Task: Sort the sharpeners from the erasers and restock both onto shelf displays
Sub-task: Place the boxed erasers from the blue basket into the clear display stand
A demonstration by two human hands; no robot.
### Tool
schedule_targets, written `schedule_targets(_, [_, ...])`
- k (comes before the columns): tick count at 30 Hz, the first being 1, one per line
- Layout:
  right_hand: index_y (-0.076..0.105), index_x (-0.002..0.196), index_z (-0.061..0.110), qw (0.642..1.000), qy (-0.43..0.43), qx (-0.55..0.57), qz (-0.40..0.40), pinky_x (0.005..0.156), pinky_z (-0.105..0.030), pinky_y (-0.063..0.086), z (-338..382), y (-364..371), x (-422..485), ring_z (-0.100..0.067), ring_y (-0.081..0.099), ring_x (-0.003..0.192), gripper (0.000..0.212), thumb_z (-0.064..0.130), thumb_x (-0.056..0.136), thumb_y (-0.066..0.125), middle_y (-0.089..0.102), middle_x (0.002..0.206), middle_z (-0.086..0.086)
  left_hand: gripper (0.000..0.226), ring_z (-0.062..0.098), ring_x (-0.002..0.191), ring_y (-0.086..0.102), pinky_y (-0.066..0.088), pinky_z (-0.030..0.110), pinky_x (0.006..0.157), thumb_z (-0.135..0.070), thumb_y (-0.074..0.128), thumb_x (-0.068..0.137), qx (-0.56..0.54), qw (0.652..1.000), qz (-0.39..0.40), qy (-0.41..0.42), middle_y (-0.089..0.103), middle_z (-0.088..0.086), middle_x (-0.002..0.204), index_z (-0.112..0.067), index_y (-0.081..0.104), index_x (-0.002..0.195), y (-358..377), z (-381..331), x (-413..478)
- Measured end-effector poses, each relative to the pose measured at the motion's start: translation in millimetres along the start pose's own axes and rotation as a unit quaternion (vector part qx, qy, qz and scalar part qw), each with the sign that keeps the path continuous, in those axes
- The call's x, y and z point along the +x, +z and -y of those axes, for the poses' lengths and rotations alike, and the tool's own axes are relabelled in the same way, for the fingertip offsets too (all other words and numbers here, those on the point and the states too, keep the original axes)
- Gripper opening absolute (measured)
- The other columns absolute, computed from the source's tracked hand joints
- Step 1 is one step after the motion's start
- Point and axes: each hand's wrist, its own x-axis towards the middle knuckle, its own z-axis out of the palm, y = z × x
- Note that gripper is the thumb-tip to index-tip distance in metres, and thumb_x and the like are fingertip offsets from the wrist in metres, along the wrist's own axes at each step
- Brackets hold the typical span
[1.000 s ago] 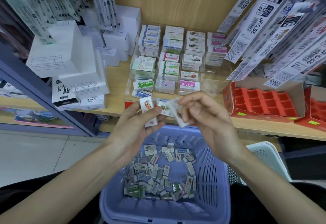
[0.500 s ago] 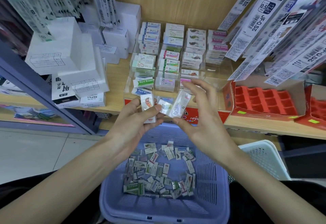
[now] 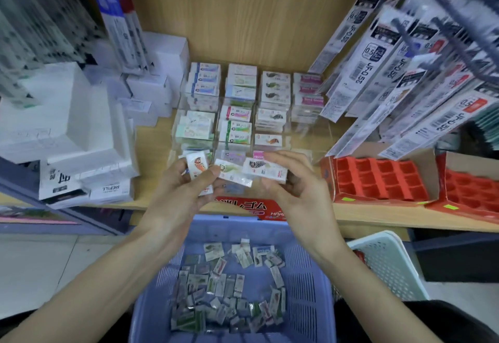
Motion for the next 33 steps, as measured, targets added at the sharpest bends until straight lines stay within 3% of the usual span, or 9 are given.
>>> schedule_targets(6, [0.064, 0.103, 0.027, 0.996, 0.038, 0.069, -0.030, 0.085, -0.023, 0.049, -5.2, -9.8, 21.5, -0.014, 0.063, 0.104, 0.040, -0.007, 0.083, 0.065, 0.063, 0.115, -0.007, 0.031, 0.020, 0.086, 0.069, 0.055, 0.020, 0.067, -0.007, 0.063, 0.085, -0.007, 1.000, -0.016, -0.010, 0.069, 0.013, 0.103, -0.001, 0.058, 0.115, 0.3, -8.5, 27.9])
schedule_targets(11, [0.052, 0.090, 0.038, 0.994, 0.059, -0.008, -0.091, 0.067, -0.021, 0.043, -20.3, -8.7, 41.4, -0.011, 0.057, 0.080, 0.039, 0.004, 0.081, 0.069, 0.057, 0.095, 0.005, 0.017, 0.013, 0.078, 0.070, 0.055, 0.020, 0.065, -0.006, 0.062, 0.086, -0.013, 1.000, -0.017, -0.004, 0.070, 0.007, 0.093, -0.007, 0.061, 0.102, 5.0, -12.7, 36.9])
schedule_targets(13, [0.047, 0.082, 0.038, 0.988, 0.052, -0.076, -0.123, 0.069, -0.021, 0.039, -25.4, -7.0, 55.8, -0.007, 0.050, 0.075, 0.038, 0.007, 0.080, 0.068, 0.052, 0.095, 0.000, 0.015, 0.012, 0.073, 0.070, 0.056, 0.019, 0.063, -0.004, 0.060, 0.086, -0.024, 0.999, -0.022, -0.001, 0.070, 0.006, 0.090, -0.006, 0.060, 0.100, 4.1, -14.5, 39.3])
schedule_targets(16, [0.047, 0.074, 0.031, 0.977, 0.039, -0.110, -0.180, 0.081, -0.016, 0.040, -25.5, -1.2, 87.7, 0.006, 0.049, 0.083, 0.034, 0.008, 0.082, 0.070, 0.043, 0.095, 0.009, 0.012, 0.011, 0.070, 0.070, 0.055, 0.018, 0.061, -0.003, 0.059, 0.085, -0.034, 0.999, -0.031, 0.001, 0.070, 0.006, 0.087, -0.006, 0.061, 0.097, 2.5, -15.9, 41.9])
schedule_targets(19, [0.057, 0.079, 0.021, 0.971, 0.078, -0.082, -0.209, 0.097, -0.022, 0.040, -25.7, 8.0, 115.0, -0.004, 0.051, 0.096, 0.017, 0.012, 0.083, 0.071, 0.042, 0.103, 0.007, 0.011, 0.011, 0.070, 0.069, 0.055, 0.018, 0.061, -0.003, 0.059, 0.085, -0.038, 0.999, -0.022, 0.004, 0.071, 0.003, 0.081, -0.005, 0.061, 0.096, 2.5, -17.2, 41.0])
schedule_targets(21, [0.065, 0.089, 0.013, 0.970, 0.100, -0.075, -0.210, 0.099, -0.019, 0.037, -24.2, 15.1, 118.8, -0.007, 0.050, 0.103, 0.004, 0.013, 0.085, 0.068, 0.045, 0.112, 0.000, 0.012, 0.011, 0.072, 0.070, 0.055, 0.018, 0.061, -0.004, 0.060, 0.085, -0.034, 0.999, -0.021, 0.006, 0.072, 0.003, 0.081, -0.006, 0.062, 0.096, 2.5, -18.0, 41.3])
schedule_targets(24, [0.066, 0.105, 0.006, 0.970, 0.101, -0.038, -0.216, 0.089, -0.007, 0.040, -24.4, 24.3, 106.3, -0.010, 0.051, 0.108, 0.019, 0.002, 0.088, 0.058, 0.043, 0.121, -0.003, 0.012, 0.011, 0.075, 0.070, 0.057, 0.019, 0.064, -0.005, 0.061, 0.084, -0.035, 0.999, -0.028, 0.005, 0.074, 0.001, 0.080, -0.007, 0.062, 0.096, 0.7, -19.8, 42.2])
schedule_targets(29, [0.060, 0.120, 0.007, 0.963, 0.094, -0.090, -0.237, 0.079, 0.002, 0.035, -35.0, 29.1, 105.2, -0.002, 0.051, 0.084, 0.030, 0.001, 0.090, 0.058, 0.040, 0.125, -0.004, 0.017, 0.012, 0.079, 0.070, 0.056, 0.019, 0.067, -0.008, 0.063, 0.081, -0.042, 0.999, -0.023, 0.001, 0.074, 0.001, 0.082, -0.007, 0.062, 0.098, -1.6, -22.6, 40.0])
schedule_targets(33, [0.056, 0.099, 0.006, 0.945, 0.028, -0.218, -0.242, 0.069, 0.004, 0.029, -39.4, 36.8, 112.1, 0.010, 0.047, 0.071, 0.025, 0.008, 0.080, 0.073, 0.044, 0.103, -0.006, 0.019, 0.013, 0.081, 0.070, 0.055, 0.018, 0.064, -0.009, 0.064, 0.079, -0.050, 0.998, -0.028, 0.004, 0.074, 0.003, 0.087, -0.007, 0.062, 0.099, -5.1, -24.3, 40.0])
